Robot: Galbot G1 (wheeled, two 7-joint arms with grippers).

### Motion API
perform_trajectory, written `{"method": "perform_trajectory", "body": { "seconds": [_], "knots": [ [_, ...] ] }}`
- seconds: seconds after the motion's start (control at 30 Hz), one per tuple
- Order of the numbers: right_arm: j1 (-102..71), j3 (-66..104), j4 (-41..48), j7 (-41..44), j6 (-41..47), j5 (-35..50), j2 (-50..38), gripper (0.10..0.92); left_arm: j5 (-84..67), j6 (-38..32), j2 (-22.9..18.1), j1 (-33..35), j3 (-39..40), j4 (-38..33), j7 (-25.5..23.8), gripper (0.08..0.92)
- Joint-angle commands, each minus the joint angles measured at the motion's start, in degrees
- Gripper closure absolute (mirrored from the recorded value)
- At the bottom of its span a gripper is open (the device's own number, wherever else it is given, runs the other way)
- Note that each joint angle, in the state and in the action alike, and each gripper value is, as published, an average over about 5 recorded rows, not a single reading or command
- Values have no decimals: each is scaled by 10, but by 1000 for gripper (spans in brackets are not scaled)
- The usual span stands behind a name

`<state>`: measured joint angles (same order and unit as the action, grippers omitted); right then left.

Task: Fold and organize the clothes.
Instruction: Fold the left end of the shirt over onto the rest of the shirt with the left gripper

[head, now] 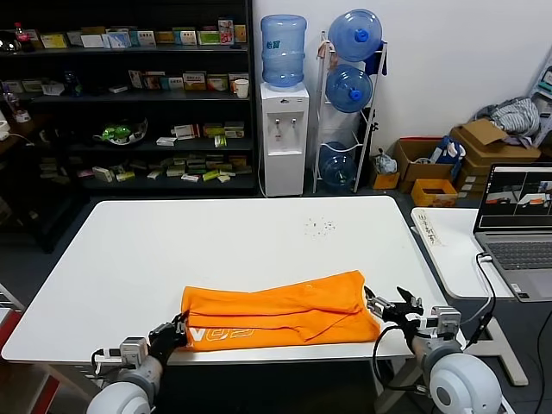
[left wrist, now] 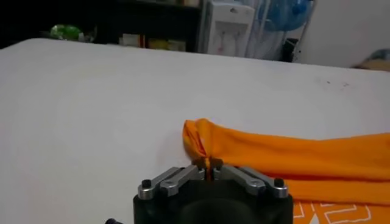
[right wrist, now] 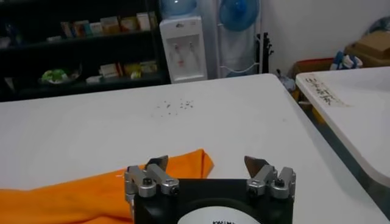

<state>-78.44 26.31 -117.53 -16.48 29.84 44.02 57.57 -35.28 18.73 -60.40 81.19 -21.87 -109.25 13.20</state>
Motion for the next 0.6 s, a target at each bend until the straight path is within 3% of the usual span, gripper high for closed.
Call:
{"method": "perform_trajectory", "body": {
  "seconds": [0.03,0.13,0.3,0.43,0.6],
  "knots": [
    [17,-17,9,0,-2,2,-1,203,59,21,81,21,-73,-55,-24,872],
    [40,-36,22,1,-5,3,3,203,74,18,135,38,-121,-12,-41,872],
    [71,-63,43,9,-12,-2,22,203,76,-4,202,45,-199,127,-64,872],
    [76,-68,53,17,-19,-4,26,203,95,-22,230,44,-254,198,-85,872],
    [75,-65,56,20,-24,-3,24,203,118,-35,245,46,-288,206,-94,872]
  ]
}}
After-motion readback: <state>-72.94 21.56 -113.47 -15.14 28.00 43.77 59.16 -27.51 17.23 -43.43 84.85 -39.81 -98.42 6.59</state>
